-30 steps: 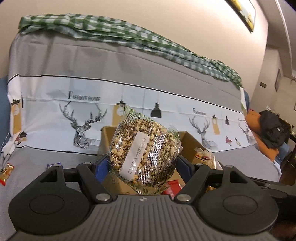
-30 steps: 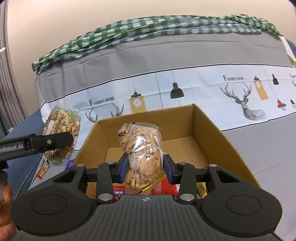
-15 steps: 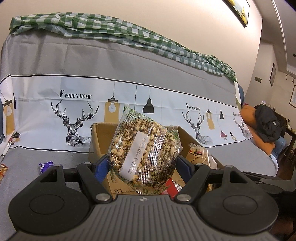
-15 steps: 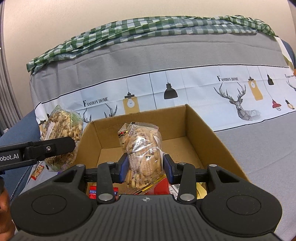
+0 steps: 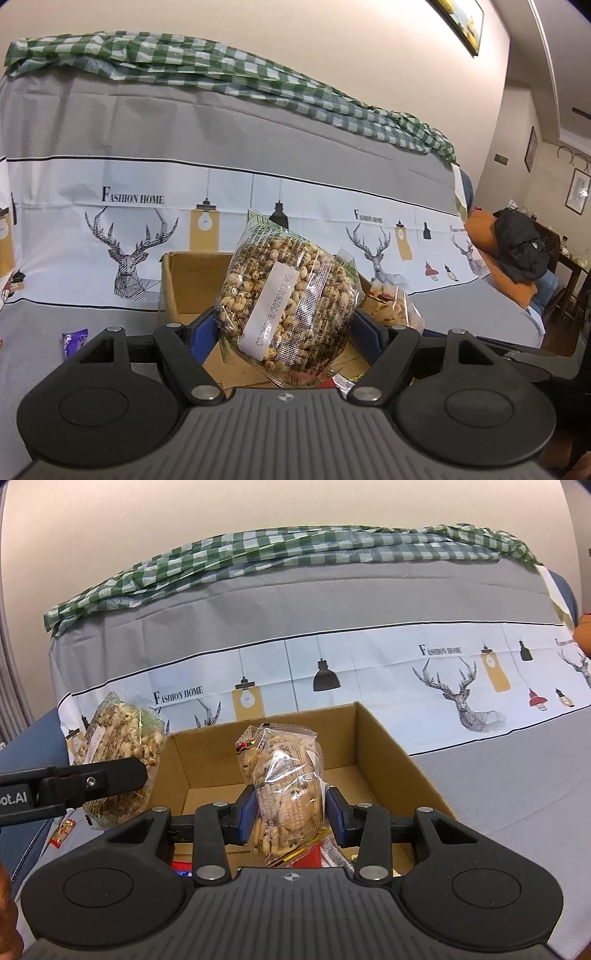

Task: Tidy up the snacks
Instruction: 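Open both tools to drop the peanut bag and biscuit bag into the box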

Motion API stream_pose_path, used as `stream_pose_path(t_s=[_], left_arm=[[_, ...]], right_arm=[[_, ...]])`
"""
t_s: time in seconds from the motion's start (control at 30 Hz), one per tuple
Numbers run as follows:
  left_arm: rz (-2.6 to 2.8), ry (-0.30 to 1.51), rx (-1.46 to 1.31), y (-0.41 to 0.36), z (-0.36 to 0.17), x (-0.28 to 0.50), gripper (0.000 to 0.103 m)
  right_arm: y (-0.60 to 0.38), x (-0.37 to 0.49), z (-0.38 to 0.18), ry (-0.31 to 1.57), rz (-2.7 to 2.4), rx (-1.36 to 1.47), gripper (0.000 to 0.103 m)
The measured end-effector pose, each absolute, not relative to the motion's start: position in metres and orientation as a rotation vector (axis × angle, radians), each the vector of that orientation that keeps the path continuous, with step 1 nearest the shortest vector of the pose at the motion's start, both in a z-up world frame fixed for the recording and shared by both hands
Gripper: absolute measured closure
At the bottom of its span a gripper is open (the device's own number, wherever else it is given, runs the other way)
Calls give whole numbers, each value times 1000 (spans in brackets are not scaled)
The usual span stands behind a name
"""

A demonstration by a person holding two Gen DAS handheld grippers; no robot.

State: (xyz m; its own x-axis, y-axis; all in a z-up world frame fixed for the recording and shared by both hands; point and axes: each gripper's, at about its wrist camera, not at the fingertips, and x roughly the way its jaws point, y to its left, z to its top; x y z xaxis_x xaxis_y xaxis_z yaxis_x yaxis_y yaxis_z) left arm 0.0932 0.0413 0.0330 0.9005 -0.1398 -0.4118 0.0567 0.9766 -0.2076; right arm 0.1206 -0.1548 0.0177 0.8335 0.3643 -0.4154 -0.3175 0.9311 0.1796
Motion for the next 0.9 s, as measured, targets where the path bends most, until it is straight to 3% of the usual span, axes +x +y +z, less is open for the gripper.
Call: stream_pose_path(t_s=[0.57, 0.67, 0.83, 0.9], left_arm=[[-194, 465, -203, 34, 31, 97, 20], [-191, 477, -178, 31, 29, 96, 15], [-166, 483, -177, 36, 27, 95, 14], [-151, 472, -175, 40, 26, 93, 14]], right_arm=[[-159, 119, 20, 422, 316, 107, 61], [-158, 118, 20, 414, 303, 99, 57], [-157, 116, 20, 404, 288, 100, 36], [-156, 116, 19, 408, 288, 98, 35]])
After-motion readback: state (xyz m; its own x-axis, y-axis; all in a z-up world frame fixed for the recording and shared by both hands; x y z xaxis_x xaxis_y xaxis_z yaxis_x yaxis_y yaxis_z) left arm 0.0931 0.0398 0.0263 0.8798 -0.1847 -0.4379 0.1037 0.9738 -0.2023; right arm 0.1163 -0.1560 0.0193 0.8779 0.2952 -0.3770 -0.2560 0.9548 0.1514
